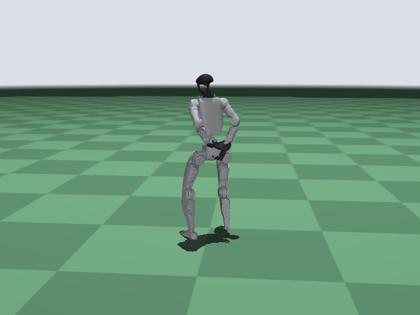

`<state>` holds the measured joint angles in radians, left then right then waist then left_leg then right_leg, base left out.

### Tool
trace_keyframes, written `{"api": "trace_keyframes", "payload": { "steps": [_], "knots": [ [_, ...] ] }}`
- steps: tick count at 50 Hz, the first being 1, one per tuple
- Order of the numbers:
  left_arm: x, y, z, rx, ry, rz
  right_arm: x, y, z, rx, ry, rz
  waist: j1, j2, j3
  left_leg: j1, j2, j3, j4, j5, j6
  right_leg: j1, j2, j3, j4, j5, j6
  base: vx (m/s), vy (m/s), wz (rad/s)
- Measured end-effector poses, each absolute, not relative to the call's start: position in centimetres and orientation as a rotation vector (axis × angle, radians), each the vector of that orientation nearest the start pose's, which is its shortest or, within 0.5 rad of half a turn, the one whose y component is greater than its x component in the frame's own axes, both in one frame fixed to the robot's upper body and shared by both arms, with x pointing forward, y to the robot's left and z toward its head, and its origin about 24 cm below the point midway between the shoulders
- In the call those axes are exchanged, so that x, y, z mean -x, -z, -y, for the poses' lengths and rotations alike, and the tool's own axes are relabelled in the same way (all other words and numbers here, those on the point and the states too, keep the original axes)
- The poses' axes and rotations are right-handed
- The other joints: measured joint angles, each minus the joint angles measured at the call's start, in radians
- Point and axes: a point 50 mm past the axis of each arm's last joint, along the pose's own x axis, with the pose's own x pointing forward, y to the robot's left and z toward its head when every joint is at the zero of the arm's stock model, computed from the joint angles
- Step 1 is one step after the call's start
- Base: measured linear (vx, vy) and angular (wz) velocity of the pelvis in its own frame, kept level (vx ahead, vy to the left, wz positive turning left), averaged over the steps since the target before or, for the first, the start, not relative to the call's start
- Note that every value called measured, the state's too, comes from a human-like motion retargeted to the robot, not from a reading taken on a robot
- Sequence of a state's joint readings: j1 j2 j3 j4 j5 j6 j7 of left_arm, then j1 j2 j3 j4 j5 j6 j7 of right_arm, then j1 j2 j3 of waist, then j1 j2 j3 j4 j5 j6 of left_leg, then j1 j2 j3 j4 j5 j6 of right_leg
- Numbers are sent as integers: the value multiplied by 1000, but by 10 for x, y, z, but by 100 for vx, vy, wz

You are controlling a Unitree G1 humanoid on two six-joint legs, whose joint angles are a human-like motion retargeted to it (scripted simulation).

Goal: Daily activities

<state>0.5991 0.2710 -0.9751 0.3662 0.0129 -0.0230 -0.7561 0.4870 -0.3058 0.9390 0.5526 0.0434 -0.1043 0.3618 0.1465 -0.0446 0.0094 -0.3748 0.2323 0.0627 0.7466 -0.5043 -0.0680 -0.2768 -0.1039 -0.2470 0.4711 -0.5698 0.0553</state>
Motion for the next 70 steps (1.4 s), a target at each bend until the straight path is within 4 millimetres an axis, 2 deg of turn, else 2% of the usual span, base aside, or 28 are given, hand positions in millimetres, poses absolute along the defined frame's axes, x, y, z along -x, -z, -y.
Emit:
{"api": "trace_keyframes", "payload": {
  "steps": [7, 14, 21, 27, 32, 37, 45, 55, 70],
  "knots": [
    [64, 75, -34, 296, 1542, -984, 47, 118, 57, 85, -1271, -1011, 4, 31, -12, 49, 79, 44, -65, -9, -14, 63, 11, -30, -120, 68, 26, 0, 20, 19],
    [59, 65, -30, 276, 1557, -891, 46, 113, 43, 160, -1347, -908, -22, 46, -14, 108, 49, 105, -153, -78, -4, 82, -38, -27, -133, 105, 58, -4, 29, 17],
    [55, 59, -26, 203, 1592, -797, 41, 110, 33, 261, -1401, -781, -63, 6, 9, 184, -76, 162, -285, -71, 20, 41, -156, 37, -14, 154, 93, -4, 29, 24],
    [54, 58, -24, 172, 1591, -768, 37, 108, 30, 316, -1415, -708, -92, -53, 33, 254, -208, 173, -437, -14, 37, -41, -244, 59, 188, 99, 80, -4, 21, 27],
    [54, 58, -23, 170, 1592, -765, 33, 107, 29, 337, -1405, -672, -120, -107, 46, 312, -307, 143, -583, 57, 44, -105, -268, 102, 310, 45, 79, -2, 13, 46],
    [54, 58, -21, 158, 1612, -759, 29, 106, 27, 336, -1384, -651, -140, -136, 46, 357, -357, 91, -715, 129, 42, -144, -240, 153, 323, 14, 89, -1, 7, 56],
    [56, 60, -16, 108, 1710, -736, 28, 106, 23, 330, -1377, -648, -127, -128, 29, 364, -350, 5, -797, 185, 29, -127, -172, 197, 197, 13, 90, 0, -2, 50],
    [60, 70, -14, -6, 1814, -739, 30, 110, 20, 331, -1409, -674, -70, -101, 9, 333, -307, -75, -779, 206, 10, -57, -139, 125, 81, 7, 67, 2, -12, 30],
    [65, 72, -8, -104, 1960, -673, 37, 109, 20, 378, -1524, -621, -32, -65, -37, 247, -220, -102, -639, 199, -21, 45, -48, 74, -124, 85, 60, 3, -9, 4]
  ]
}}
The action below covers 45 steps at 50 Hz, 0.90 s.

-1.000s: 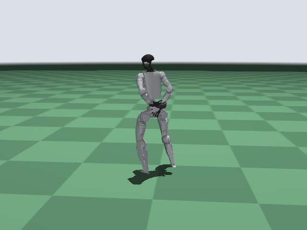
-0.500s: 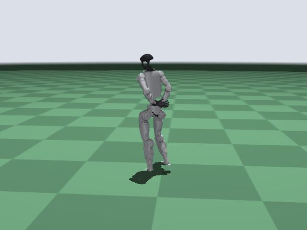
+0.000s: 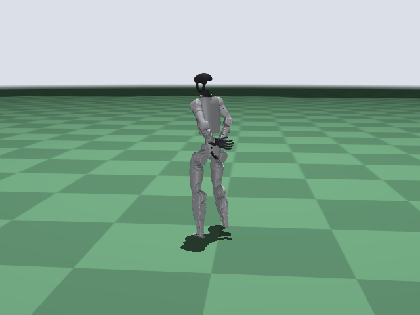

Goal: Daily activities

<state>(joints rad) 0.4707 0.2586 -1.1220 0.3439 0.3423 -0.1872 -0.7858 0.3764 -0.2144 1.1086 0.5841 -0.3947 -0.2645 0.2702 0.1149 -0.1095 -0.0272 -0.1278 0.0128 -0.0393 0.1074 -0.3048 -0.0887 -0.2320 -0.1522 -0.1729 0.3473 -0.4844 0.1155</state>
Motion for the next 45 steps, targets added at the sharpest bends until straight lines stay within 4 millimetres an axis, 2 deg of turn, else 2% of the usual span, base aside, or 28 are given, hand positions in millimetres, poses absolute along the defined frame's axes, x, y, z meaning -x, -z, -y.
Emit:
{"api": "trace_keyframes", "payload": {
  "steps": [13, 22, 33, 45],
  "knots": [
    [65, 63, -2, -44, 1936, -605, 44, 109, 28, 386, -1525, -610, 0, 22, -39, 41, 5, 44, 14, -50, 20, 67, 18, 23, -96, 32, 8, 4, 3, -13],
    [60, 62, -3, -65, 1922, -563, 43, 110, 30, 413, -1551, -588, -8, 20, -13, 90, -17, 68, -22, -57, 37, 62, -4, 43, -44, 13, 15, -2, 7, -11],
    [54, 63, -6, -115, 1948, -525, 30, 110, 34, 434, -1556, -551, -43, 0, 32, 94, -44, 107, -40, -64, 54, -2, -28, 89, 50, -1, 33, -5, 6, -11],
    [52, 63, -10, -135, 1984, -517, 19, 109, 44, 421, -1530, -572, -79, -18, 41, 56, -56, 148, -48, -57, 62, -77, -32, 126, 81, 28, 52, -1, 1, -2]
  ]
}}
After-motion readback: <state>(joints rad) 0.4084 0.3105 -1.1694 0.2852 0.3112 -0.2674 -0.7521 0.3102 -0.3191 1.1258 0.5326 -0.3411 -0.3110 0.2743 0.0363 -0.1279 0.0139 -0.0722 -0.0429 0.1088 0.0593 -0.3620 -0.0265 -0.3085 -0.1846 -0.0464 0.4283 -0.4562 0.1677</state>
